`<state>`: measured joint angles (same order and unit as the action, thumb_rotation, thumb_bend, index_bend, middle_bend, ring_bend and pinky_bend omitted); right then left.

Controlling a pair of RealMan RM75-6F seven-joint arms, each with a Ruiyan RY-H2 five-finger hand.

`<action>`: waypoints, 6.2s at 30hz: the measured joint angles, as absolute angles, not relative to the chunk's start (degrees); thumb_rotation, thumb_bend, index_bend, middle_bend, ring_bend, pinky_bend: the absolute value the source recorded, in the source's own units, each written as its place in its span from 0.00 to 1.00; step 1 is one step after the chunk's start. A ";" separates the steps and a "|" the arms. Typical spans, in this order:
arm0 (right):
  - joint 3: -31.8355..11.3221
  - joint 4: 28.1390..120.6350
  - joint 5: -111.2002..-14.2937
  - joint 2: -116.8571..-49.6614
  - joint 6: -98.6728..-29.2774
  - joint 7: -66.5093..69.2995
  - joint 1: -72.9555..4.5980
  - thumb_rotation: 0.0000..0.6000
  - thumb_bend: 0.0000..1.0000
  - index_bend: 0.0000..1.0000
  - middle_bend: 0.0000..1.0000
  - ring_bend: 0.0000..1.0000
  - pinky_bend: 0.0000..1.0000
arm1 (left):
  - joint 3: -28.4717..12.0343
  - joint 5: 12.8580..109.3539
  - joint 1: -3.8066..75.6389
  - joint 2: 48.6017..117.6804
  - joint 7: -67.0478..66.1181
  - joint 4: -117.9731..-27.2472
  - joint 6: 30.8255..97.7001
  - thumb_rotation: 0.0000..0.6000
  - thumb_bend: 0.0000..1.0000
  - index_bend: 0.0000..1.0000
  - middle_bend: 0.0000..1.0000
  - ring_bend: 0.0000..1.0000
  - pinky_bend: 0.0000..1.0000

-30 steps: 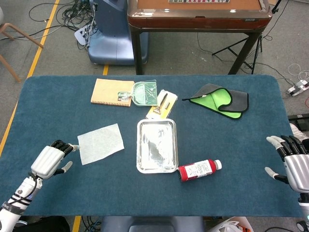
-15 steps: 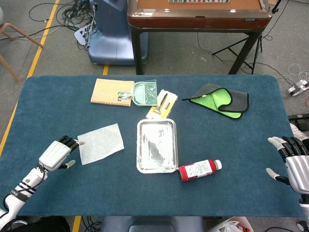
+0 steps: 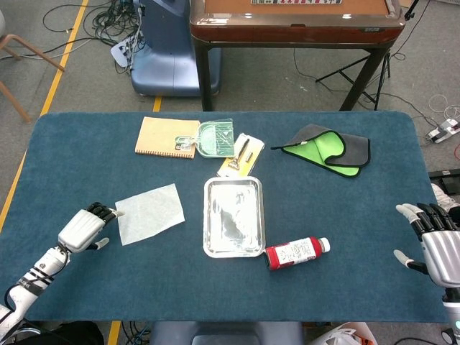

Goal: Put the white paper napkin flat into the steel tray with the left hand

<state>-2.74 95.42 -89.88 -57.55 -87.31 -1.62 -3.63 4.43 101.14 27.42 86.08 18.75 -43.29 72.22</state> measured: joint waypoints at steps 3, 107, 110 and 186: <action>-2.76 95.59 -89.77 -57.51 -87.16 -1.84 -3.68 1.00 0.05 0.20 0.21 0.13 0.14 | 4.76 100.95 27.64 87.55 19.76 -40.97 72.24 1.00 0.20 0.21 0.27 0.23 0.19; -3.02 93.83 -88.78 -57.76 -90.15 0.14 -0.60 1.00 0.05 0.20 0.21 0.13 0.14 | 1.66 95.00 35.04 89.45 22.48 -60.50 72.46 1.00 0.51 0.57 0.25 0.22 0.18; -3.04 93.59 -88.81 -57.83 -90.34 0.44 -0.49 1.00 0.05 0.20 0.21 0.13 0.14 | -0.43 93.02 35.34 88.86 22.24 -64.09 72.31 1.00 0.51 0.57 0.25 0.22 0.18; -3.39 93.92 -88.97 -57.59 -91.41 0.60 0.21 1.00 0.05 0.20 0.21 0.13 0.14 | -11.57 82.55 45.01 108.29 -3.22 -55.46 62.41 1.00 0.48 0.42 0.25 0.14 0.11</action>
